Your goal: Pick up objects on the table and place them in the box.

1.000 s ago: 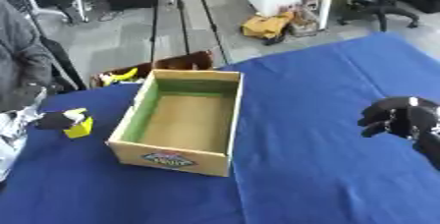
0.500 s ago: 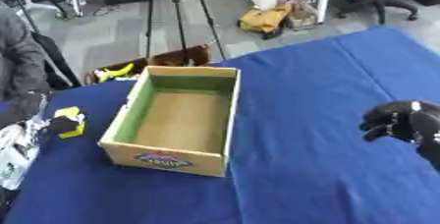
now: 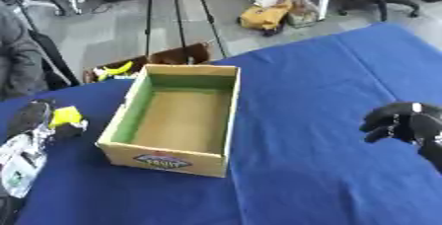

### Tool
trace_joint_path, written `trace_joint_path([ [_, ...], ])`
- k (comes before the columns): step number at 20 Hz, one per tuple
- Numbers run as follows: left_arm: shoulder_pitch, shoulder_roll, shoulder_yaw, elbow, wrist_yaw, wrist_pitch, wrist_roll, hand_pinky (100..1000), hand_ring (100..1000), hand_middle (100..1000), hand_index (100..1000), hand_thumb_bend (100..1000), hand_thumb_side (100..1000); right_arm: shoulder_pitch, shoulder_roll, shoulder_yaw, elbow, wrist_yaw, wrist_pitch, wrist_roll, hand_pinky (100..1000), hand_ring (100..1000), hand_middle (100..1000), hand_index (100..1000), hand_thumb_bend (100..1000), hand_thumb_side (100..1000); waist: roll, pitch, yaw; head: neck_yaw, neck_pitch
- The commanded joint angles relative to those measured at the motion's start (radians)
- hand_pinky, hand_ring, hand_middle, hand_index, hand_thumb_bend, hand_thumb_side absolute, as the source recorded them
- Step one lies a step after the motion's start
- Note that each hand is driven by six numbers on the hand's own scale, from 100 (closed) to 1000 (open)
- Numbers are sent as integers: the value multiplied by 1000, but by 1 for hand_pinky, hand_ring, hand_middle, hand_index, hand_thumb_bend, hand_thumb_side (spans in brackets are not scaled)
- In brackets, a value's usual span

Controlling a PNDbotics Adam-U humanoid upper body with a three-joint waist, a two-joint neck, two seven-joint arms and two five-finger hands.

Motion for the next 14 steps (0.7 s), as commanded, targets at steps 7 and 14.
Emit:
trace_joint_path([
  [7,0,12,-4,7,41,10,36,587,665,708,847,435,520,-11,-17,-5,-21,13,-2,5,686,742,715,796,100,763,-7,-14,0,1,-15],
  [14,-3,26,-2,-12,63,16,128,593,684,703,846,528,569,-8,-16,-6,-17,8,0,5,686,741,715,796,100,761,-9,-24,5,-3,-11],
])
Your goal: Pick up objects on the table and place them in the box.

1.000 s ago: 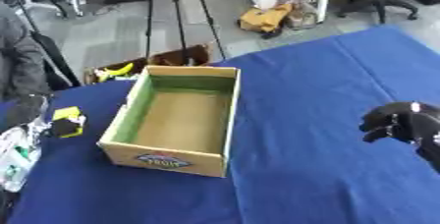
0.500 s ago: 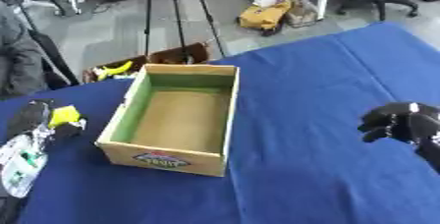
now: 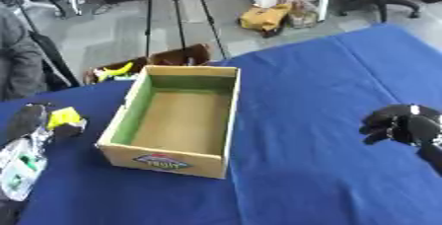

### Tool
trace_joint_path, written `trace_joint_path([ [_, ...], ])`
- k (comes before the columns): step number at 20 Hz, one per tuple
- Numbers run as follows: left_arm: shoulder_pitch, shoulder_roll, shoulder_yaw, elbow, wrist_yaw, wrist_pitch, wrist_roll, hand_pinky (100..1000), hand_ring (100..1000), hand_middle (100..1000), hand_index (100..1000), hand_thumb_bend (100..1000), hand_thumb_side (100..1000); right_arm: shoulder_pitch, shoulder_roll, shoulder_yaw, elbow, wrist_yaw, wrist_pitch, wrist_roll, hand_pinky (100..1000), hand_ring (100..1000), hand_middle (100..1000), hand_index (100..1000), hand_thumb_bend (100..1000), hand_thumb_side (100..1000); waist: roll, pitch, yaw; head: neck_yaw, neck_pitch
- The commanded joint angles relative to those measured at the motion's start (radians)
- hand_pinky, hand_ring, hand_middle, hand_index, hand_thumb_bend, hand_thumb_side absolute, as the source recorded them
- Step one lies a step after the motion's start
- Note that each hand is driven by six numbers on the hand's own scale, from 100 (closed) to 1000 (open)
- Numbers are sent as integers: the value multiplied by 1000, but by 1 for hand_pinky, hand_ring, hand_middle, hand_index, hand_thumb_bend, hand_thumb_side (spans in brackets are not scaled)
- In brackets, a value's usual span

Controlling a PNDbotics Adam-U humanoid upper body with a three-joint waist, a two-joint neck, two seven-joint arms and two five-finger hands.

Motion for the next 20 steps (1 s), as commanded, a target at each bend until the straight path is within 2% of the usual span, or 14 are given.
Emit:
trace_joint_path([
  [1,-12,29,-2,-16,17,0,33,593,683,703,846,532,573,-8,-16,-8,-17,0,1,3,686,741,715,796,100,760,-9,-25,3,-2,-7],
  [10,-4,19,-10,2,32,6,-6,570,647,688,838,439,548,-8,-17,-9,-18,-3,-1,2,686,742,716,796,100,761,-14,-23,5,-6,-10],
  [13,-3,11,-9,1,40,6,-6,557,627,666,827,373,521,-9,-17,-9,-18,0,-2,4,686,742,716,796,100,763,-13,-19,3,-7,-12],
  [18,-2,-4,-12,5,67,-1,1,540,611,645,818,318,499,-11,-15,-8,-18,3,-2,6,686,742,716,795,100,765,-11,-14,-3,-7,-16],
  [20,-1,-8,-14,6,77,-3,6,528,599,630,806,253,463,-11,-15,-8,-17,5,-2,7,685,742,716,795,100,766,-10,-12,-6,-7,-15],
])
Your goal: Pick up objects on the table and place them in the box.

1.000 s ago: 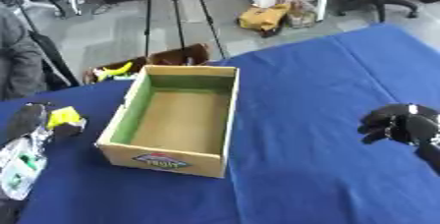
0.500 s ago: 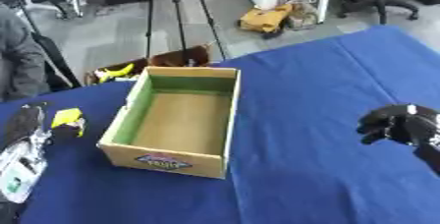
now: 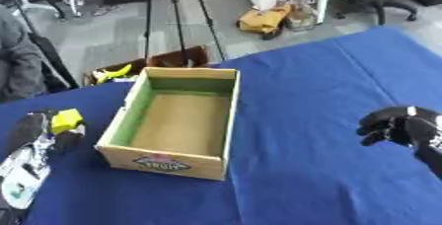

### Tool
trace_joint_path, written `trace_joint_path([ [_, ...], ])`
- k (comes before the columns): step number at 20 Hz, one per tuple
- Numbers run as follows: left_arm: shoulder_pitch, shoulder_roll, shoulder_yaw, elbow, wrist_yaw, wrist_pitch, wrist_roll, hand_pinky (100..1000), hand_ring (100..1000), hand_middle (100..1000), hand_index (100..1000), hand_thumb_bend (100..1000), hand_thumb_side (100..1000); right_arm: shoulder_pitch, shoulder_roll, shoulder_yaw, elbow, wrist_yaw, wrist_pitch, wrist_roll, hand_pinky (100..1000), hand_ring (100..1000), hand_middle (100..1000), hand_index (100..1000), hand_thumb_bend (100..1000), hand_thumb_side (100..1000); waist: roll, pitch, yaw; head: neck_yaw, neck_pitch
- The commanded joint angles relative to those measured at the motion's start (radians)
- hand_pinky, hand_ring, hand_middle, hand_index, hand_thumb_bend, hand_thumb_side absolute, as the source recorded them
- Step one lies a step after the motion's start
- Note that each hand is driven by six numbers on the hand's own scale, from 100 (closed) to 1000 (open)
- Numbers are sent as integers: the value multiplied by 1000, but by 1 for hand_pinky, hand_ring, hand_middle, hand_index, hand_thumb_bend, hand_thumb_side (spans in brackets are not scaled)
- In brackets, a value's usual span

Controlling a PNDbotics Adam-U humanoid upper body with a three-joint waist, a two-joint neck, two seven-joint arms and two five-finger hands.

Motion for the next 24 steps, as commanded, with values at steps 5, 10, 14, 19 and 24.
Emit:
trace_joint_path([
  [5,-16,6,0,-19,49,-3,80,464,531,552,740,100,307,-10,-14,-9,-15,5,-1,3,685,742,716,795,100,765,-6,-17,-4,-4,-7],
  [10,-24,12,-16,-66,111,-30,153,450,516,529,721,100,403,-8,-13,-10,-11,-3,0,2,685,742,716,794,100,760,-10,-31,1,-9,-2],
  [14,-34,24,-47,-144,158,-64,155,449,515,526,718,100,424,-2,-12,-12,-9,-13,0,-1,685,742,716,794,100,755,-18,-46,7,-16,3],
  [19,-62,30,-119,-300,198,-95,83,449,513,522,713,100,438,2,-10,-12,-6,-30,1,-1,685,742,717,794,100,749,-29,-68,14,-23,9],
  [24,-101,-10,-218,-417,210,-99,-54,457,519,531,721,100,415,-2,-9,-10,-7,-47,0,1,685,742,717,794,100,744,-41,-81,9,-20,16],
])
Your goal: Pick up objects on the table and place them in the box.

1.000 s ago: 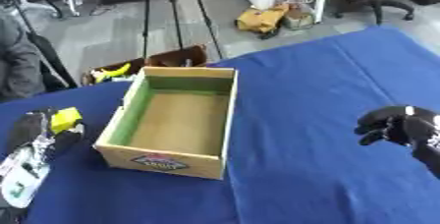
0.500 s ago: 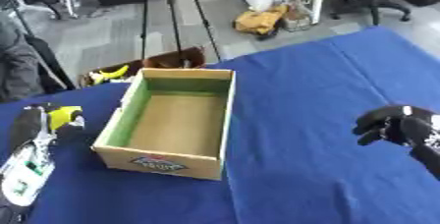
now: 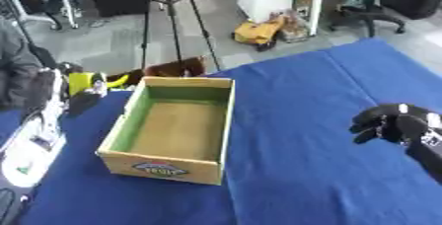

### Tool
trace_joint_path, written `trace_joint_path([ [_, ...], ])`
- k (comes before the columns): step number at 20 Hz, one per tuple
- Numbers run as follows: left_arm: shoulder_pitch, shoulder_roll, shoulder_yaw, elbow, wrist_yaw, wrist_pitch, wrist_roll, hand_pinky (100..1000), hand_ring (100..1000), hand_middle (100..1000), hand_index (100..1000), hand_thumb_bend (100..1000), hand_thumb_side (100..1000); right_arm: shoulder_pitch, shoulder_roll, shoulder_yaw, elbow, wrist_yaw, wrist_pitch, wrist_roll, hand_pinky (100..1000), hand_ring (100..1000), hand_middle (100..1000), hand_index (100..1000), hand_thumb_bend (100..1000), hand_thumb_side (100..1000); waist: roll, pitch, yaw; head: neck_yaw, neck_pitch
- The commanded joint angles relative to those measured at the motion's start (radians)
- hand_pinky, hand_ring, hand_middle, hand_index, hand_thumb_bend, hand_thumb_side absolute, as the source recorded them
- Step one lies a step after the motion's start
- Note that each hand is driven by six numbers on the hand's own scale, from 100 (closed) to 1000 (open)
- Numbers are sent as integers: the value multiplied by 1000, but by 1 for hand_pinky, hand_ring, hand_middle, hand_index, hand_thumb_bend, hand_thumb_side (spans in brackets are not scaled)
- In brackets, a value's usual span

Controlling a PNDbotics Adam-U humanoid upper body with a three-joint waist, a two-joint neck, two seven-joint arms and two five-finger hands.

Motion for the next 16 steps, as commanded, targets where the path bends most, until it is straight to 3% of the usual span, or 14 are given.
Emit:
trace_joint_path([
  [1,-34,-8,-57,-76,-2,-4,-90,459,520,533,723,100,412,-9,-10,-9,-9,-16,-2,0,685,742,717,794,100,744,-14,-22,-3,1,7],
  [8,-24,-99,-131,-28,-67,-24,-256,472,530,542,732,100,357,-19,-9,-7,-10,-29,-2,3,685,742,717,794,100,742,-18,-22,-14,5,2],
  [16,3,-160,-115,107,-129,-40,-281,496,548,559,746,100,344,-22,-7,-8,-8,-28,0,8,685,743,717,793,100,745,-14,-16,-18,5,0],
])
